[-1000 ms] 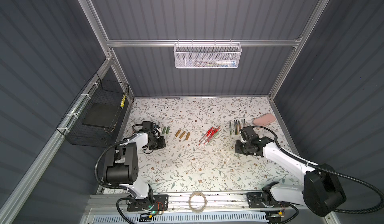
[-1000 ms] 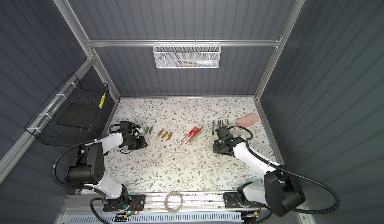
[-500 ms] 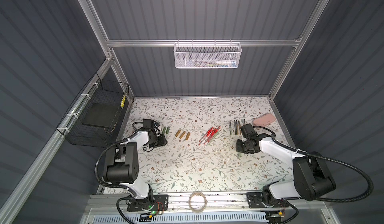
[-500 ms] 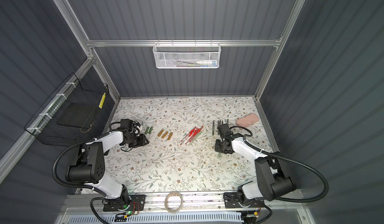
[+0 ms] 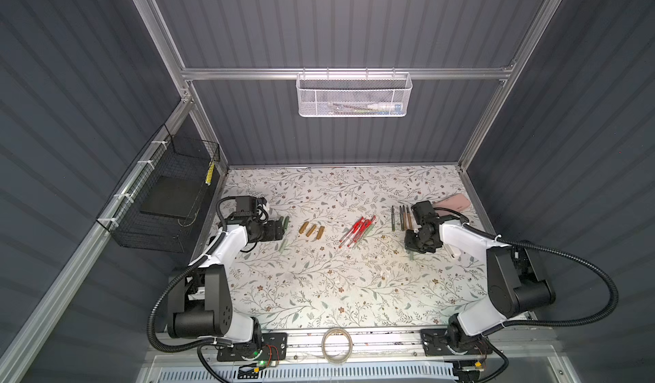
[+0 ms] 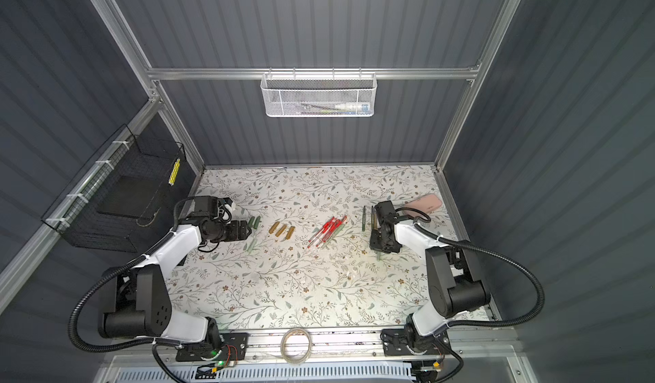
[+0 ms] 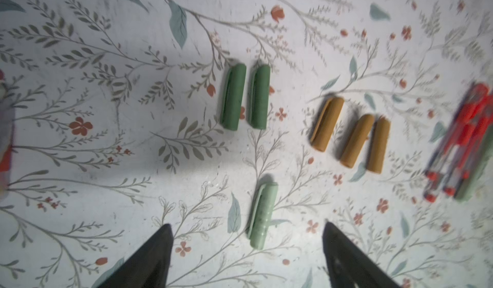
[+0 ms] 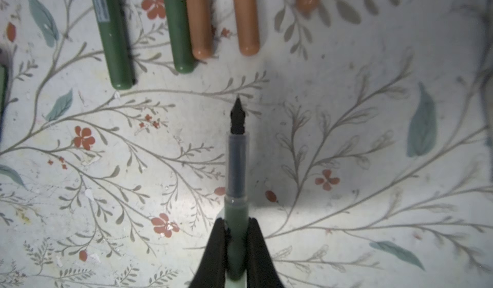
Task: Remove pen caps from pens
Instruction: Place the pen at the middle-right of the table.
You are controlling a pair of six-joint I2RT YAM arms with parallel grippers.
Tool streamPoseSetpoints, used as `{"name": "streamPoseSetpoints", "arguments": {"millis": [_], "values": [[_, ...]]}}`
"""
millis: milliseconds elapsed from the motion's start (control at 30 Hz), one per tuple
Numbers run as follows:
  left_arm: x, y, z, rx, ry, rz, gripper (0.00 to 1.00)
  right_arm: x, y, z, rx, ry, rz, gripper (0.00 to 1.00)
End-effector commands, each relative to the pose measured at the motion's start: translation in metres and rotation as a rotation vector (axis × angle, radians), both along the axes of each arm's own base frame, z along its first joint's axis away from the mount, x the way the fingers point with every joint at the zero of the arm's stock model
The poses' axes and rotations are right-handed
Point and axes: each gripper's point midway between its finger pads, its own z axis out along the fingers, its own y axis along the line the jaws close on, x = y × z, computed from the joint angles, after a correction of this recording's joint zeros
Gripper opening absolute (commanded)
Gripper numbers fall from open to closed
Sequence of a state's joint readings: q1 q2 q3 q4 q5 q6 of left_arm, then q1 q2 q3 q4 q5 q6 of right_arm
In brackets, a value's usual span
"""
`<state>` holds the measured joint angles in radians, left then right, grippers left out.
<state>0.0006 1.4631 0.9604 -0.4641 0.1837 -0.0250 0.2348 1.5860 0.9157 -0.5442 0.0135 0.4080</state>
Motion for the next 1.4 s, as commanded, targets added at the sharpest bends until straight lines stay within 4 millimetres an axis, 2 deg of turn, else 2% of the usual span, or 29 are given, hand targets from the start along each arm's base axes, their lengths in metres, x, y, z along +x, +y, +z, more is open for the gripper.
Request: {"name": "streamPoseSetpoints", "arguments": {"millis": [0,200,367,533,733,867,1067,1167,1367], "values": [[0.016,0.0,0.039,0.02,-0.075,-0.029,0.95,-0.004,-0.02,0.004,-0.098,0.049,0.031,0.01],[0.043,-0.02,0.068,0.007,-0.169,-0.076,1.0,-0.008,-0.034,-0.003,-0.151,0.091,0.069,0.01],[0.049,-0.044,0.063,-0.134,-0.171,-0.083,1.0,-0.012,-0.037,-0.011,-0.15,0.134,0.073,0.01],[0.045,-0.05,0.056,-0.175,-0.159,-0.116,1.0,-0.013,-0.037,-0.021,-0.16,0.189,0.087,0.06],[0.045,-0.045,0.052,-0.181,-0.152,-0.108,1.0,-0.016,-0.04,-0.027,-0.174,0.226,0.088,0.08],[0.046,-0.045,0.055,-0.187,-0.153,-0.106,1.0,-0.015,-0.037,-0.027,-0.153,0.22,0.092,0.19],[0.048,-0.04,0.055,-0.192,-0.156,-0.089,1.0,-0.006,-0.033,-0.011,-0.126,0.129,0.082,0.29],[0.048,-0.041,0.054,-0.2,-0.157,-0.091,1.0,-0.002,-0.033,0.002,-0.125,0.078,0.07,0.3],[0.048,-0.041,0.054,-0.207,-0.156,-0.088,1.0,0.005,-0.028,0.043,-0.076,-0.047,0.036,0.37]]}}
